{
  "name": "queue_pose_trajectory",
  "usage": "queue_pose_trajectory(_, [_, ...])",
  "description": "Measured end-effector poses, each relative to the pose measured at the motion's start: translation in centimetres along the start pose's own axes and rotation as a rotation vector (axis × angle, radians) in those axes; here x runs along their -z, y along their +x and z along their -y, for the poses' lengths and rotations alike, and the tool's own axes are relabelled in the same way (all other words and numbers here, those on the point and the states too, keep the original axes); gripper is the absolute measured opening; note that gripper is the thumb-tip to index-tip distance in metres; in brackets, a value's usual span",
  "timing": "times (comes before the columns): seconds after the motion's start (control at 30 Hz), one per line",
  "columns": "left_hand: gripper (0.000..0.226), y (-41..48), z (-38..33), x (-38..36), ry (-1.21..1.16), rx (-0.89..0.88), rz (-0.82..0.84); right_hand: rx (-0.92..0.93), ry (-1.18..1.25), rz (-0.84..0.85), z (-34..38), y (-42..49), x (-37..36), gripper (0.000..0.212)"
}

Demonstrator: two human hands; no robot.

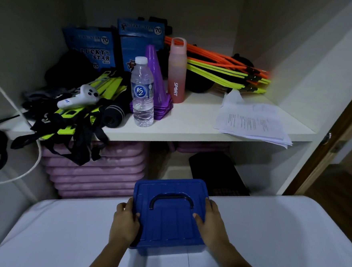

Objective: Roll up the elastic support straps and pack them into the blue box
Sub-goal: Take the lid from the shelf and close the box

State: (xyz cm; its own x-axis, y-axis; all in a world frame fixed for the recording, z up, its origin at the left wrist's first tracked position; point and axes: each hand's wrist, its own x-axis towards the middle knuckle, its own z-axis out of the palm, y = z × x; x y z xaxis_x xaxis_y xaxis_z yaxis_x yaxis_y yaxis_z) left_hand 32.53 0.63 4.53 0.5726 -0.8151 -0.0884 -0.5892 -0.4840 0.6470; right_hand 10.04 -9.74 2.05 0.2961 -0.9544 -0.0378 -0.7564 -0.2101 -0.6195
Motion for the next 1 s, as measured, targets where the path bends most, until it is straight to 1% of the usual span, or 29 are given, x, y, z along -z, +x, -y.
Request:
queue_pose_trajectory(0.1, [0.050,0.2,-0.1,0.0,-0.091,0.047,0.018,0.018,0.077,-0.042,0.0,0.5,0.4,0.060])
queue_pose_trajectory(0.17, [0.052,0.3,0.0,-0.1,-0.117,0.035,0.027,-0.016,0.085,-0.034,-0.2,1.1,0.7,0.060])
queue_pose_trajectory(0.23, [0.054,0.3,0.0,-0.2,-0.115,0.030,0.026,-0.069,0.095,0.033,-0.5,1.8,1.0,0.063])
queue_pose_trajectory(0.3, [0.056,0.3,-0.1,-0.4,-0.114,0.042,0.016,-0.090,0.180,0.120,-0.5,2.2,1.0,0.064])
queue_pose_trajectory(0.37, [0.056,0.1,-0.2,-0.5,-0.106,0.041,0.001,-0.095,0.218,0.153,-0.6,2.3,1.0,0.064])
queue_pose_trajectory(0.43, [0.056,-0.2,-0.5,-0.5,-0.098,0.026,-0.018,-0.093,0.144,0.095,-0.8,2.2,0.9,0.064])
queue_pose_trajectory(0.53, [0.056,-0.6,-0.7,-0.8,-0.086,0.006,-0.064,-0.030,-0.051,-0.069,-0.5,1.7,0.8,0.062])
queue_pose_trajectory(0.6, [0.055,-0.8,-0.6,-1.1,-0.084,-0.016,-0.098,0.001,-0.104,-0.100,0.1,1.3,0.7,0.059])
queue_pose_trajectory(0.67, [0.055,-1.0,-0.5,-1.2,-0.104,-0.023,-0.121,-0.002,-0.106,-0.106,0.2,1.2,0.6,0.060])
queue_pose_trajectory(0.8, [0.057,-1.0,-0.2,-1.3,-0.109,-0.039,-0.145,-0.045,-0.005,-0.121,-0.1,1.3,1.0,0.066])
queue_pose_trajectory(0.9, [0.055,-1.2,-0.2,-1.6,-0.138,-0.044,-0.168,-0.091,-0.016,-0.136,-0.2,1.5,0.6,0.071])
queue_pose_trajectory(1.0, [0.053,-1.2,-0.3,-1.9,-0.139,-0.039,-0.188,-0.136,-0.008,-0.146,-0.2,1.4,0.3,0.064])
